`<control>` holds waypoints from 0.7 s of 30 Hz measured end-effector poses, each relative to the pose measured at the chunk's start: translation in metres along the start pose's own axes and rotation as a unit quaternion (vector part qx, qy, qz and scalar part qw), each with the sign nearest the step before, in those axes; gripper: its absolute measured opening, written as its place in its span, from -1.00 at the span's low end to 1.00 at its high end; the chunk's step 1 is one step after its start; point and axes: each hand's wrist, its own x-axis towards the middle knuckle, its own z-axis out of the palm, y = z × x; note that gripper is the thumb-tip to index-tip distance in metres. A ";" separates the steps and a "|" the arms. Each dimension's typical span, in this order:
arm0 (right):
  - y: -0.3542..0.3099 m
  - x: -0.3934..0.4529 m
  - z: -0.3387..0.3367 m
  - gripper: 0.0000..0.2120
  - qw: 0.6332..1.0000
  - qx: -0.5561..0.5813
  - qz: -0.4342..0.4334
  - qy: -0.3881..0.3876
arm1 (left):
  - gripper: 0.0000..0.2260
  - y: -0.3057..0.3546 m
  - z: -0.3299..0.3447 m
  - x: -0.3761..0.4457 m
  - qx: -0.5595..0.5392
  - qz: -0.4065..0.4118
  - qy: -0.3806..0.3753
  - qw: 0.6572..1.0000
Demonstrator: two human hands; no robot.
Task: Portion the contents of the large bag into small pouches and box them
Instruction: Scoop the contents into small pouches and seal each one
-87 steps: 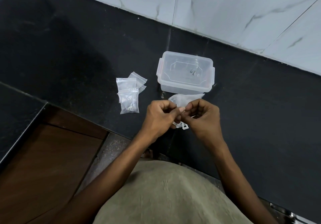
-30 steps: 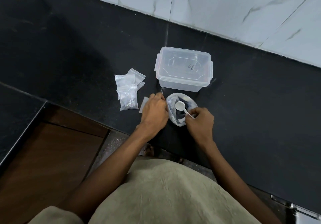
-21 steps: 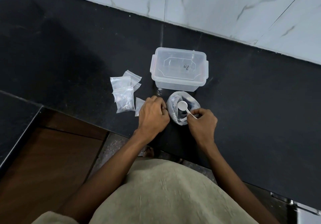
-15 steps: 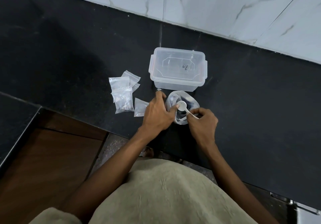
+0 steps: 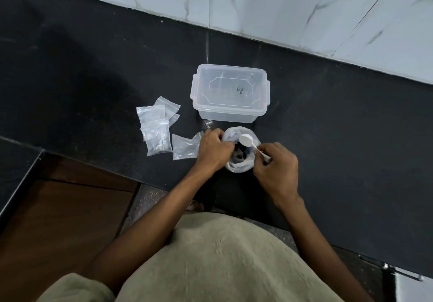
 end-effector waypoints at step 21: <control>-0.003 0.008 0.006 -0.79 0.995 -0.061 -0.038 -0.075 | -0.62 0.002 -0.008 0.009 -0.293 -0.051 -0.076 0.952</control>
